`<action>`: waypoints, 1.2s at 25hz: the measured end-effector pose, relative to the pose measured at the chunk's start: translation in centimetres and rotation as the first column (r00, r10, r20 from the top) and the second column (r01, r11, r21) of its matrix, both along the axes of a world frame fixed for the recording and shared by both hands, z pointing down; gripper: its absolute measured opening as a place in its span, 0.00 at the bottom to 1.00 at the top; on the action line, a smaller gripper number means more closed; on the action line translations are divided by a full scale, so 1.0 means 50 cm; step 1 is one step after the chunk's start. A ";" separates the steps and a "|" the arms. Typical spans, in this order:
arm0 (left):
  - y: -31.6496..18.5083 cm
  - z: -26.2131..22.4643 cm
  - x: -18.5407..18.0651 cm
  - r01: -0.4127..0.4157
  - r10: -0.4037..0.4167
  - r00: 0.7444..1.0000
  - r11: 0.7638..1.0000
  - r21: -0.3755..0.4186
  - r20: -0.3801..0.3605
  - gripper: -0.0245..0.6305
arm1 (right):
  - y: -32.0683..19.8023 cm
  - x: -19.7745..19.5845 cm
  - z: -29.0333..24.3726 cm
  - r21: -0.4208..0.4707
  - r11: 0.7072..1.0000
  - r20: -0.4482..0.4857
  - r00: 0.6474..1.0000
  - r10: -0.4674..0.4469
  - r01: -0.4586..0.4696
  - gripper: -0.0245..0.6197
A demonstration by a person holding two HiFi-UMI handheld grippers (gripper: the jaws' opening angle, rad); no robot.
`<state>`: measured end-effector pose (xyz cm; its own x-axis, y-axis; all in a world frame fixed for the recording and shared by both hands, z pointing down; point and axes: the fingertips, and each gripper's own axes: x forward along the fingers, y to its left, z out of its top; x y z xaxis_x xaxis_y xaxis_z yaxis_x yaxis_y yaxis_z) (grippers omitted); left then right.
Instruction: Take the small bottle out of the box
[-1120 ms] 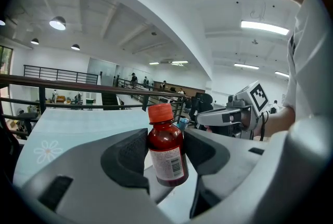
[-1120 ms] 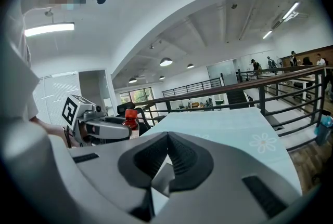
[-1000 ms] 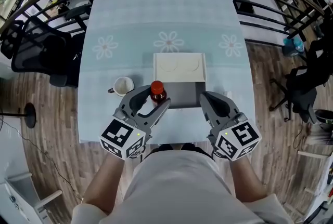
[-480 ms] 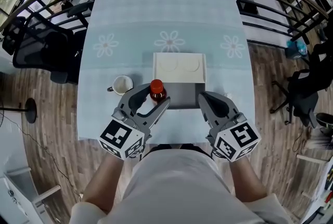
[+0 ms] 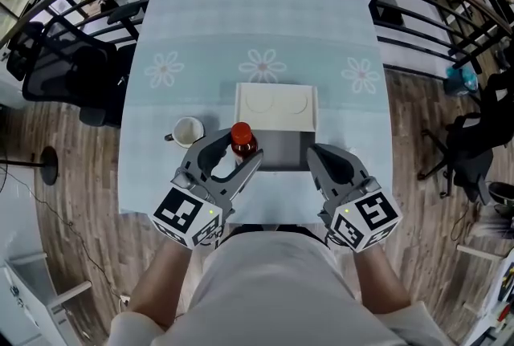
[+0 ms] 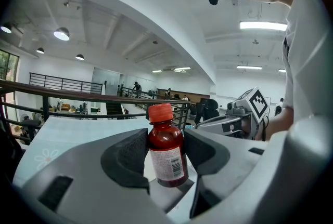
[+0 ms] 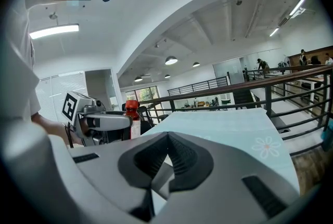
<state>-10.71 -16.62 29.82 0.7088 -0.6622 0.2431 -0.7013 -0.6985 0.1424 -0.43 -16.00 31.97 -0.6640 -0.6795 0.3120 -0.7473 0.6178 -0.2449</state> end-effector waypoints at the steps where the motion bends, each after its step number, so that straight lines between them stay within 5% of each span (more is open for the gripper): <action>1: -0.001 0.000 0.001 0.001 -0.001 1.000 1.000 0.002 0.000 0.39 | -0.001 0.001 0.001 0.000 1.000 0.001 1.000 -0.001 0.001 0.07; 30: 0.021 -0.008 0.001 0.039 -0.039 0.999 0.999 0.018 -0.006 0.39 | 0.004 0.016 -0.003 0.008 1.000 0.006 1.000 -0.010 0.010 0.07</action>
